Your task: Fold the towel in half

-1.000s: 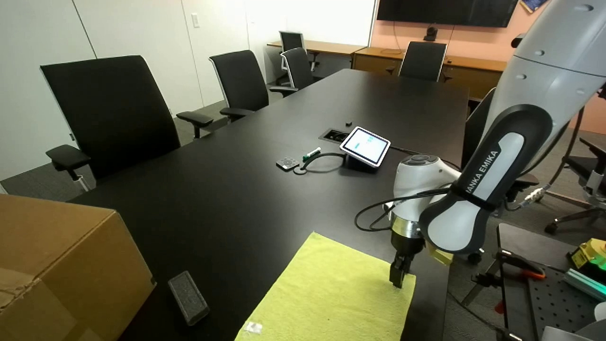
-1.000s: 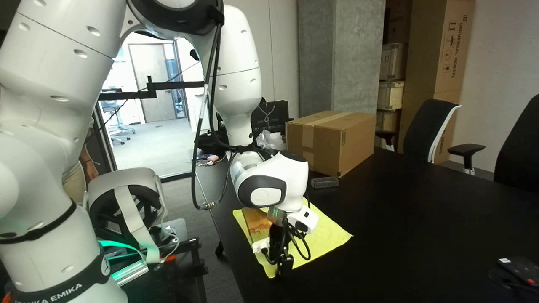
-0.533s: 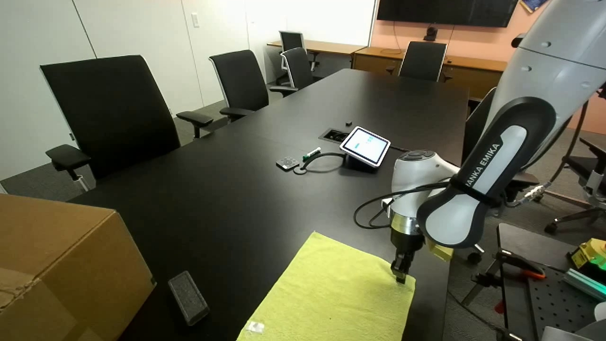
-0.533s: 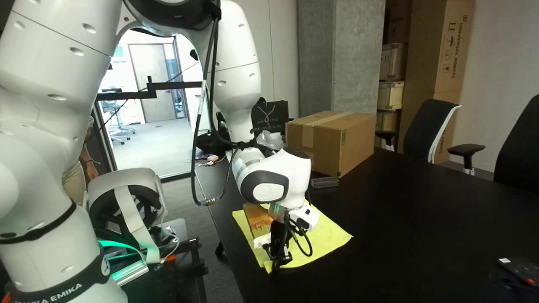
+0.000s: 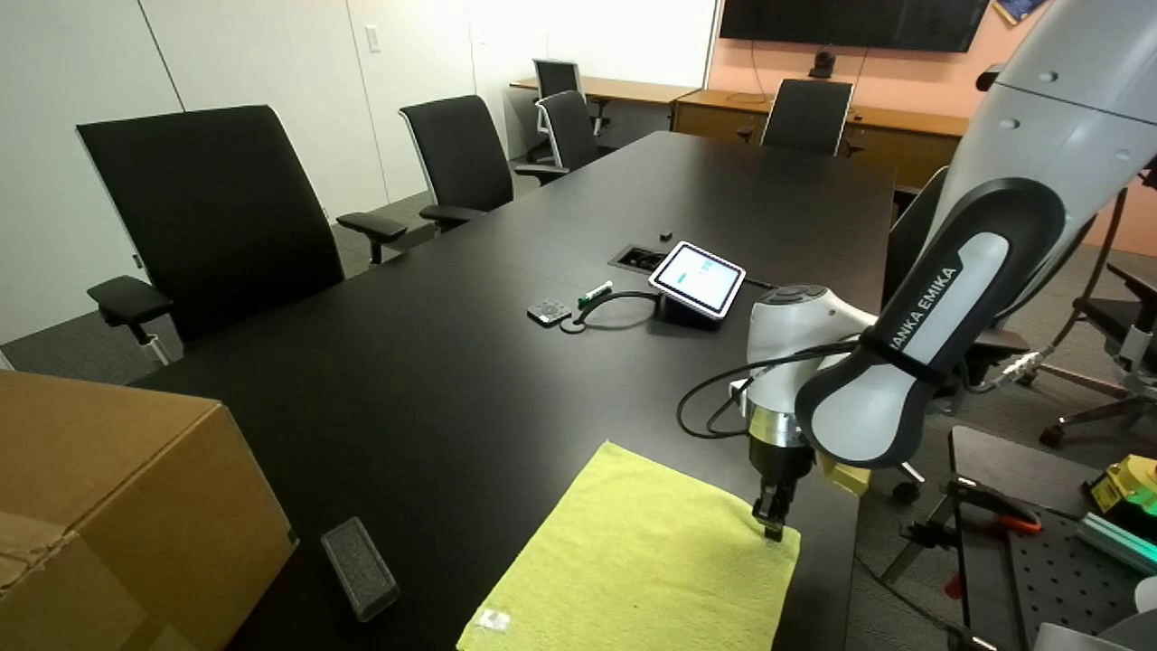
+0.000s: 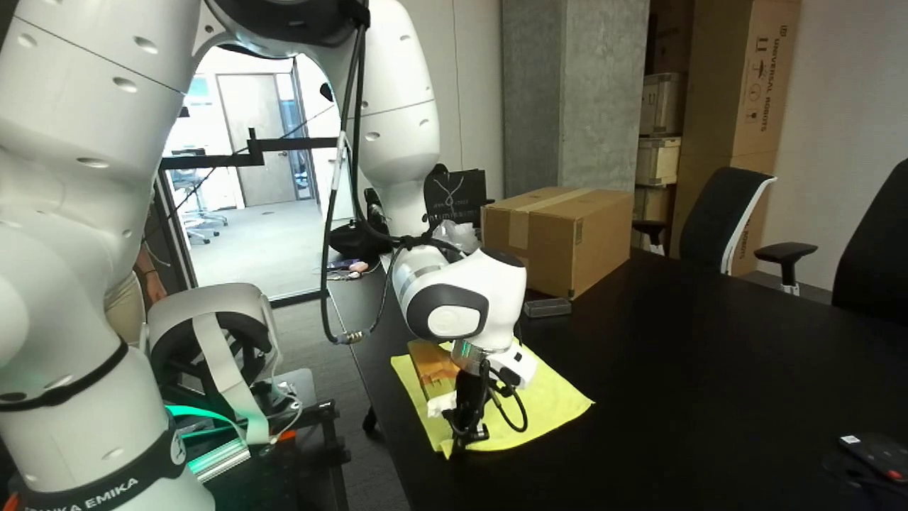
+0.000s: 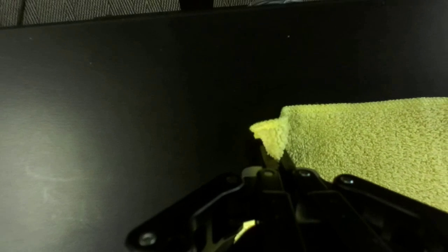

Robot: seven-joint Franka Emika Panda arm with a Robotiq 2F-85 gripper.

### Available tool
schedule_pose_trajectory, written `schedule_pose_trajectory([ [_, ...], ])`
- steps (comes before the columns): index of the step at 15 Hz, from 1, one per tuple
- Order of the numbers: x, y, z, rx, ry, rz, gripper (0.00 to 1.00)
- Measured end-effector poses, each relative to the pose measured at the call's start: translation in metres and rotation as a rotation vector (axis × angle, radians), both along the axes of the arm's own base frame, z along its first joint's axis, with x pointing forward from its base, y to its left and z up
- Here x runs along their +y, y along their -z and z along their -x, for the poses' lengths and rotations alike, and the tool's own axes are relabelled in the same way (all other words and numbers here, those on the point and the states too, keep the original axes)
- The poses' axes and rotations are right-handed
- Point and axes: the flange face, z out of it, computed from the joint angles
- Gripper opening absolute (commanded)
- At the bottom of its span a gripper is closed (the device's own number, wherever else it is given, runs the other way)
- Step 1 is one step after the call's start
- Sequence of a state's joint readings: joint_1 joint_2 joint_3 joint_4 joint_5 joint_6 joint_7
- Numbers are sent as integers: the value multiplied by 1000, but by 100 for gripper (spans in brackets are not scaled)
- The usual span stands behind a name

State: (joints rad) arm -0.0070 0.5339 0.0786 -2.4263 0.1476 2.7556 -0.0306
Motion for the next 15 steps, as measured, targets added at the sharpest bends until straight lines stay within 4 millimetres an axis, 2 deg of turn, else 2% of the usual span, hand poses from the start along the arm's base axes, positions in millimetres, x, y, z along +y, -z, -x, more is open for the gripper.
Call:
schedule_pose_trajectory([
  [3, -1, -9, -4, -6, -15, -6, 3],
  [7, -2, -34, -16, -54, -36, -9, 3],
  [15, 8, -78, -56, -149, -79, -5, 3],
])
